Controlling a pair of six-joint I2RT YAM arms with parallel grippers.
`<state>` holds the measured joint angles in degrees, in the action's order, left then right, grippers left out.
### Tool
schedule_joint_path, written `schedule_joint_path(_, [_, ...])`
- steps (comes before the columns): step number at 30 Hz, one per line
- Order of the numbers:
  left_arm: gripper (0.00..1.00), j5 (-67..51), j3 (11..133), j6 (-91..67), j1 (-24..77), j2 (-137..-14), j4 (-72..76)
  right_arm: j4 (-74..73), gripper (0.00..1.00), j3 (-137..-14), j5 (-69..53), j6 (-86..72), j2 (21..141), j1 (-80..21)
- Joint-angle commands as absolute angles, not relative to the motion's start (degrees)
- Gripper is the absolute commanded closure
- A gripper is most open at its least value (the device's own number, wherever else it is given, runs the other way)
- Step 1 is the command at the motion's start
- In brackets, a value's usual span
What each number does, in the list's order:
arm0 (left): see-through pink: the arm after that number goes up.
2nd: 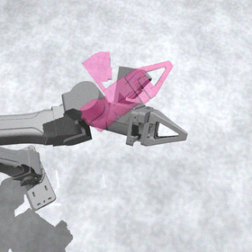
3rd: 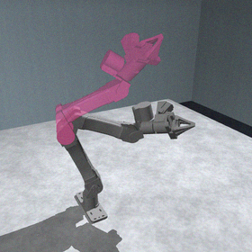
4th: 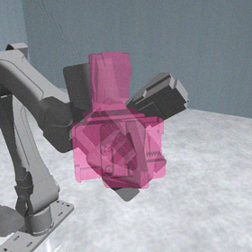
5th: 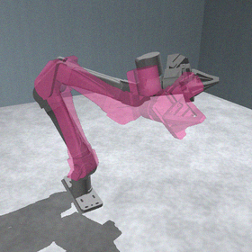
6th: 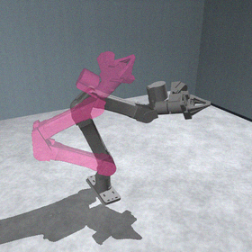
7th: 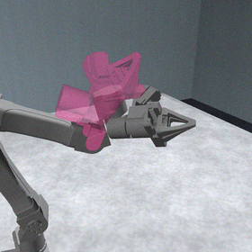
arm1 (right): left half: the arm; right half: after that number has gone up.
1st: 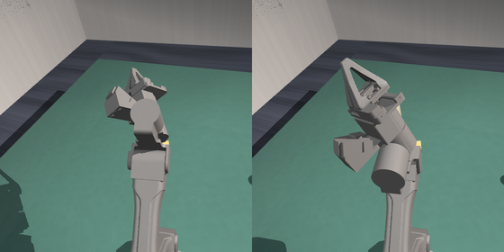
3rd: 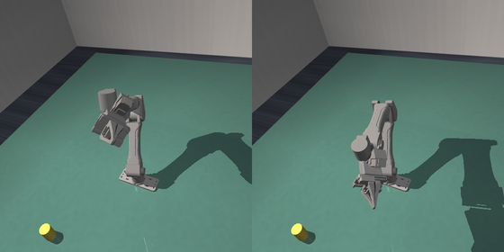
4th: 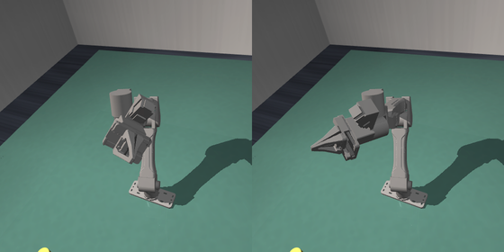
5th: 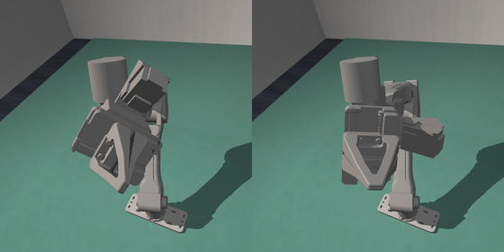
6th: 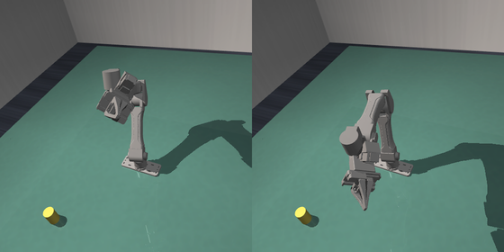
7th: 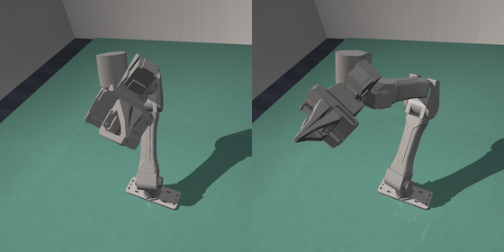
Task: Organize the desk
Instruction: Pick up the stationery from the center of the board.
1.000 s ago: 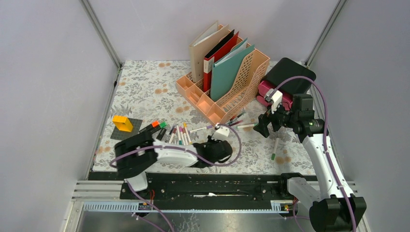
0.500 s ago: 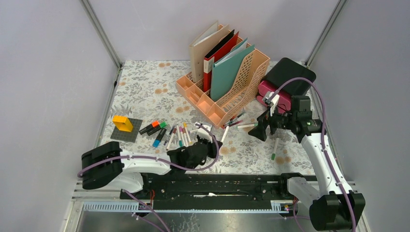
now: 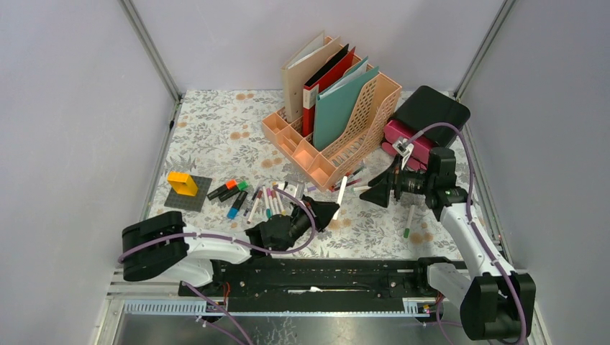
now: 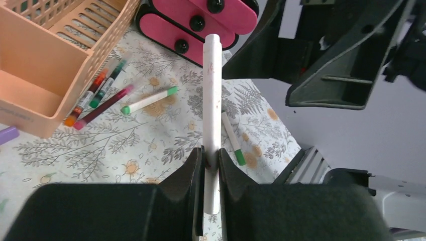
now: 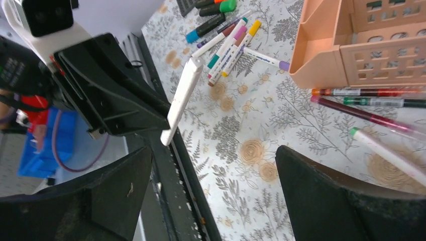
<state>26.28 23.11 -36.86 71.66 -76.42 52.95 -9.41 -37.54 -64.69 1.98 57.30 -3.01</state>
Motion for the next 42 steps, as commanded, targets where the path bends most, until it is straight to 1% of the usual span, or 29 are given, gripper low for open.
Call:
schedule_joint_path(1, [1.0, 25.26, 24.64, -38.32, 71.72, -79.81, 64.8, 13.05, 0.0, -33.64, -68.09, -19.78, 58.31, -3.3])
schedule_joint_path(6, [1.0, 24.43, 27.57, -39.67, 71.72, -83.84, 66.89, 28.42, 0.0, -29.49, -68.26, -32.73, 59.98, -3.43])
schedule_joint_path(10, [1.0, 22.71, 29.47, -40.17, 71.72, -86.93, 69.18, 31.35, 0.01, -28.26, -67.5, -35.16, 61.48, -4.26])
schedule_joint_path(13, [1.0, 22.13, 30.69, -40.3, 71.72, -89.04, 70.08, 32.36, 0.04, -28.13, -68.11, -36.21, 62.89, -4.9])
schedule_joint_path(16, [1.0, 21.93, 31.61, -40.66, 71.72, -90.79, 70.8, 33.16, 0.12, -28.2, -68.5, -36.81, 63.63, -5.85])
schedule_joint_path(18, [1.0, 21.9, 32.15, -40.95, 71.72, -91.65, 71.15, 33.21, 0.2, -28.25, -68.75, -36.95, 63.92, -6.53])
schedule_joint_path(21, [1.0, 22.38, 32.68, -40.81, 71.72, -92.64, 71.43, 33.39, 0.44, -28.37, -69.23, -36.89, 64.16, -7.62])
schedule_joint_path(25, [1.0, 23.09, 32.8, -40.27, 71.72, -93.4, 71.8, 33.06, 0.78, -28.78, -69.71, -35.91, 64.41, -8.29])
schedule_joint_path(27, [1.0, 22.97, 32.8, -40.13, 71.72, -93.62, 71.87, 32.09, 0.92, -29.2, -70.02, -34.79, 64.51, -8.3])
schedule_joint_path(28, [1.0, 22.76, 32.68, -39.97, 71.72, -93.6, 71.96, 31.34, 0.96, -29.45, -70.04, -34.08, 64.43, -8.34])
schedule_joint_path(29, [0.95, 22.35, 32.48, -39.85, 71.72, -93.56, 72.23, 30.35, 0.99, -29.73, -70.05, -33.04, 64.3, -8.35])
schedule_joint_path(30, [0.83, 21.94, 32.09, -39.77, 71.72, -93.44, 72.62, 28.96, 1.0, -30.36, -69.98, -31.84, 64.05, -8.36])
schedule_joint_path(33, [0.43, 19.49, 30.21, -39.04, 71.57, -92.6, 74.73, 24.53, 1.0, -31.55, -70.15, -27.63, 63.09, -8.34])
schedule_joint_path(35, [0.21, 16.17, 28.8, -37.78, 70.9, -92.03, 76.03, 21.39, 1.0, -32.58, -70.81, -24.05, 62.64, -8.29])
schedule_joint_path(36, [0.05, 12.35, 28.03, -37.15, 70.23, -91.76, 77.04, 19.14, 1.0, -33.48, -71.55, -21.76, 62.58, -8.34])
schedule_joint_path(37, [0.02, 9.34, 27.25, -37.04, 69.37, -91.59, 77.99, 15.24, 1.0, -34.71, -72.63, -18.07, 62.69, -8.27])
schedule_joint_path(38, [0.01, 6.36, 26.11, -37.8, 68.22, -91.46, 79.0, 11.21, 1.0, -36.11, -73.26, -13.07, 62.88, -8.34])
schedule_joint_path(42, [0.01, -5.17, 23.35, -42.75, 62.36, -90.09, 79.94, -3.02, 1.0, -40.74, -72.11, -1.0, 63.04, -8.34])
